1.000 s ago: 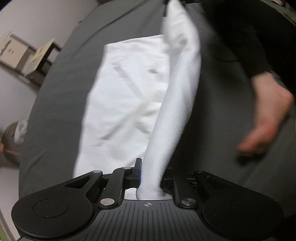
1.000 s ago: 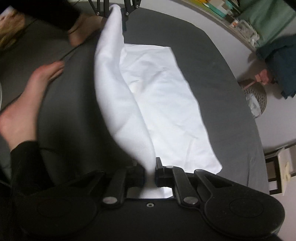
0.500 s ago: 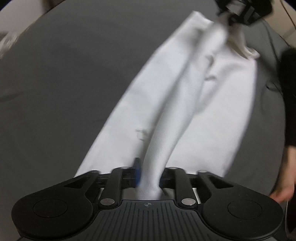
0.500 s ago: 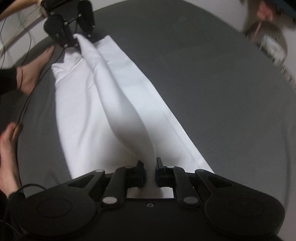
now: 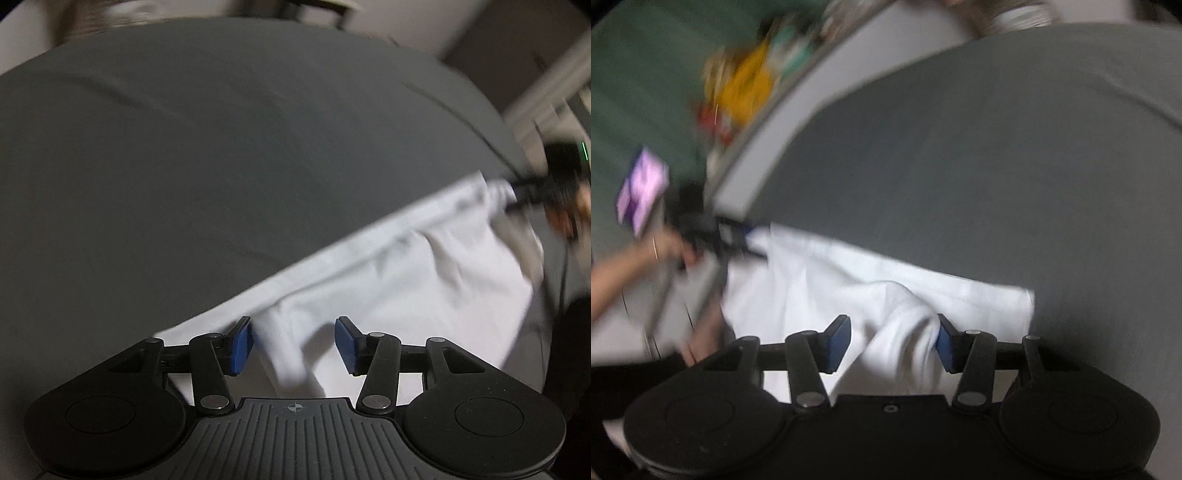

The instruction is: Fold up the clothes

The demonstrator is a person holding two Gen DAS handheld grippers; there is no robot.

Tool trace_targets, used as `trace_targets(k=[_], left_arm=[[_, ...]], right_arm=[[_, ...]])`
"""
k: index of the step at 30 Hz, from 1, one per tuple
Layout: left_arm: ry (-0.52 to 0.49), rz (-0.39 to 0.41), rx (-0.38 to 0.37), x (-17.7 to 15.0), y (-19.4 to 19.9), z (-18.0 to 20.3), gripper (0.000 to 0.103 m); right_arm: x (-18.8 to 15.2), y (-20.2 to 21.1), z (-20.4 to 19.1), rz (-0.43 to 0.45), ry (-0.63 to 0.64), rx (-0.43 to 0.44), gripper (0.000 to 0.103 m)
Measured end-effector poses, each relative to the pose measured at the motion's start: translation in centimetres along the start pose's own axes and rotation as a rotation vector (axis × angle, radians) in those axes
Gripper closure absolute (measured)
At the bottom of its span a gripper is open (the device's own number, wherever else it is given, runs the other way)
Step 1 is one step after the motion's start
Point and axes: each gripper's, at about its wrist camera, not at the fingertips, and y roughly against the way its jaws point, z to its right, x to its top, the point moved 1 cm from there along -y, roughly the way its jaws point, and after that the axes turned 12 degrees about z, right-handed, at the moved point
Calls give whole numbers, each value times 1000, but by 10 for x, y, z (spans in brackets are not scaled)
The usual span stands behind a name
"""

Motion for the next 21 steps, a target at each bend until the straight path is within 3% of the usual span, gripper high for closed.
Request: trace_targets(k=[2,3,4,5,7,8,9,12,18,21], left_arm=[[18,37,36,-7,7,-5,55],[14,39,59,-9,4,-5,55],[9,42,82,-10,2,-6,55],[12,62,96,-11,3,-5,56],[39,107,111,-14,8,-3,76],[65,132,121,-16,12,-4,77],[91,156,131,-18,16,-4,85],[89,213,140,-24,27,-1,86],[123,313,151,-31,48,-2,88],[138,292,168,-33,39,-4,88]], right_arm=[[-17,2,7,93,-70,-55,58],[-25,3,8,130,-90,-79,65],[-32,4,8,164,-99,-101,80],[-39,5,6,199,-113,-118,83],[-51,6,1,272,-152,-136,89],[-56,7,-2,313,-167,-145,90],[-62,8,-6,357,-175,-153,90],[-67,8,-16,420,-177,-171,91],[-54,23,-29,500,-151,-127,92],[-52,15,-14,480,-179,-161,92]])
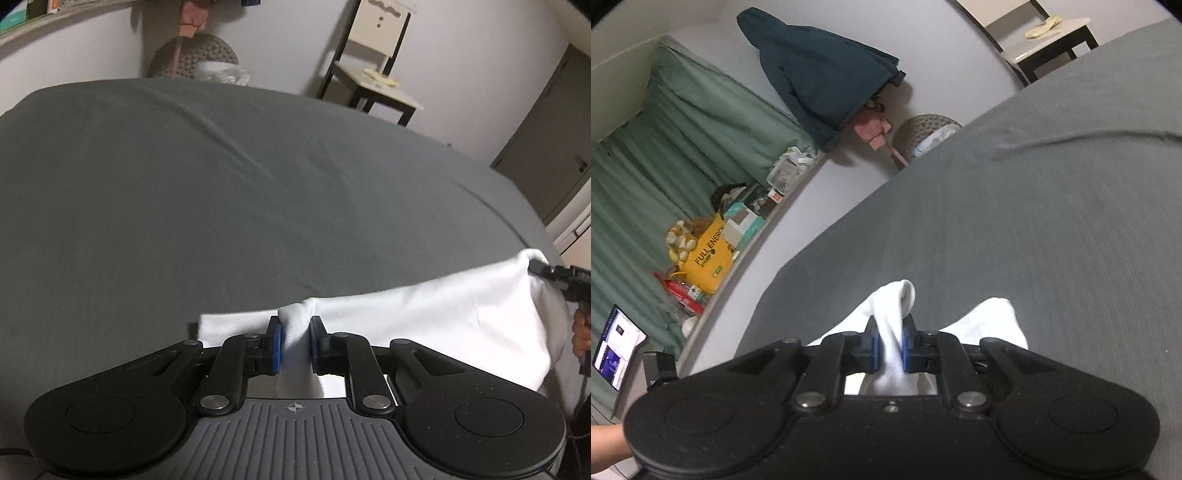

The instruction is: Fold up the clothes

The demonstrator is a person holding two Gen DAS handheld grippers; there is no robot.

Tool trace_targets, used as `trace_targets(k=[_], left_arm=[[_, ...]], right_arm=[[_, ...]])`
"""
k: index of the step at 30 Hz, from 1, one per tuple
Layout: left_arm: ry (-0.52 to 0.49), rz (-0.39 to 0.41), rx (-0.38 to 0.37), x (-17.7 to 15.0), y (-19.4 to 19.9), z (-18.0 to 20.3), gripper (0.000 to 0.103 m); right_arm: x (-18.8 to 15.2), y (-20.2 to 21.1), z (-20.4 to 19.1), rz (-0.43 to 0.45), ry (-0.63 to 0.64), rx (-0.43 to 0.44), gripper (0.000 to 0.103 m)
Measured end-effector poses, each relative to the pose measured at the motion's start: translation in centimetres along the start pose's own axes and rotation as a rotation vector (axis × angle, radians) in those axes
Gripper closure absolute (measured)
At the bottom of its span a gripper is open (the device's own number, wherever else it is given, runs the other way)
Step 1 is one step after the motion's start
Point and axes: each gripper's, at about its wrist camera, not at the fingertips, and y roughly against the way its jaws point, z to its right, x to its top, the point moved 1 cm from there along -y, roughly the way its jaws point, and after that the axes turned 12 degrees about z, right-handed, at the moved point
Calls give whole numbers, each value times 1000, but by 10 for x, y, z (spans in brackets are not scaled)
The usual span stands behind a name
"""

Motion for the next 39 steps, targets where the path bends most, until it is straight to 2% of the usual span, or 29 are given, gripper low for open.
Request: trace_targets(k=[4,9,10,11,13,15,17,20,21,23,25,27,29,31,32,34,36,39], left_arm=[[-23,-20,54,-10,-24,14,87],[-76,-9,91,-12,-34,30,86],[-88,-11,105,-11,-34,32,76],[-99,-13,118,-11,-33,35,71],[-94,-28,140,-10,-29,34,38],[-59,-44,168,-13,-18,26,22],[-26,-45,183,-19,-3,20,21],[-11,7,214,-26,22,24,21],[-22,33,219,-25,30,30,21],[-83,109,201,-23,49,49,21],[-170,175,131,-20,64,74,21],[-241,202,36,-23,71,99,21],[-292,148,-33,-32,66,117,21],[-309,47,-59,-41,55,123,21],[-316,-32,-58,-47,46,123,21],[-331,-113,-8,-60,39,116,21],[-330,-166,10,-66,36,105,21],[-294,-211,12,-65,37,97,21]], right_arm=[[-4,-16,19,-28,-15,-49,92],[-5,-23,31,-36,-37,-45,92],[-5,-22,32,-36,-42,-46,92],[-5,-19,33,-37,-45,-51,91],[-3,-13,34,-38,-50,-62,89],[-2,-7,36,-39,-55,-73,87],[0,4,31,-36,-11,-123,84],[4,27,16,22,104,-222,83],[4,34,9,34,135,-223,82],[-1,44,-7,19,170,-166,82],[-6,53,-24,4,205,-108,82],[-14,60,-37,-28,227,-56,82],[-26,54,-37,-103,241,-86,82],[-35,49,-32,-160,264,-151,82],[-34,51,-26,-163,271,-204,82],[-32,55,-13,-165,271,-300,84],[-28,63,-4,-150,228,-369,82],[-26,80,-9,-99,196,-367,81]])
